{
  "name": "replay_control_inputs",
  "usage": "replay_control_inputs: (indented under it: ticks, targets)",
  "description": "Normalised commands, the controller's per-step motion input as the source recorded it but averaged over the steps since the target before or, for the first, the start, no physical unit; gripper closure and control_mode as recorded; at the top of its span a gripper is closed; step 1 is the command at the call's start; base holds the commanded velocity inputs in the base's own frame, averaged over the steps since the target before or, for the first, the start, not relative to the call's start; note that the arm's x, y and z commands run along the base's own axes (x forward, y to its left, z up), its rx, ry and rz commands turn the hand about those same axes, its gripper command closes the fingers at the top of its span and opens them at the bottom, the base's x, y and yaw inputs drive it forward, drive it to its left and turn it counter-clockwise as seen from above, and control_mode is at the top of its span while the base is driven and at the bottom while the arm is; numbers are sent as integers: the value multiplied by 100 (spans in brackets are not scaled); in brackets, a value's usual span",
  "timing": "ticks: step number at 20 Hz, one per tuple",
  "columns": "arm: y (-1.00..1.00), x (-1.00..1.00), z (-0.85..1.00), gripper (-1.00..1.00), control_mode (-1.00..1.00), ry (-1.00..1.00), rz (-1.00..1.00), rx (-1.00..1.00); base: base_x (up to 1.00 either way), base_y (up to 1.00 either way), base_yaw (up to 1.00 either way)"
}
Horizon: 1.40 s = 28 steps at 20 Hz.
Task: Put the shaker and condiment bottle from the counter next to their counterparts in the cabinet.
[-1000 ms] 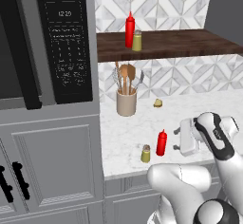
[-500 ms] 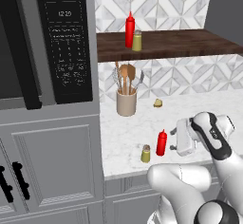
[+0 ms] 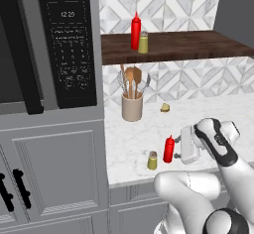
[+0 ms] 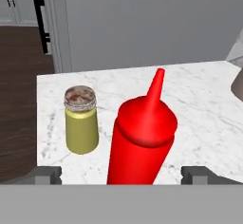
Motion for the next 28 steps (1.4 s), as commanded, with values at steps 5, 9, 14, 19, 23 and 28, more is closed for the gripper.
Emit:
replay_control_inputs:
  ticks: [5,9,14,19,23,28]
  targets:
    - [7,22,-21,-100,-100,5,0,0,0,0,0]
    - [19,24,-21,-100,-100,4,0,0,0,0,0]
    - [22,17,-18,-100,-100,3,0,0,0,0,0]
    - [13,4,-24,100,-100,4,0,0,0,0,0]
    - [0,0,-5,100,-100,4,0,0,0,0,0]
    - [0,0,17,100,-100,1,0,5,0,0,0]
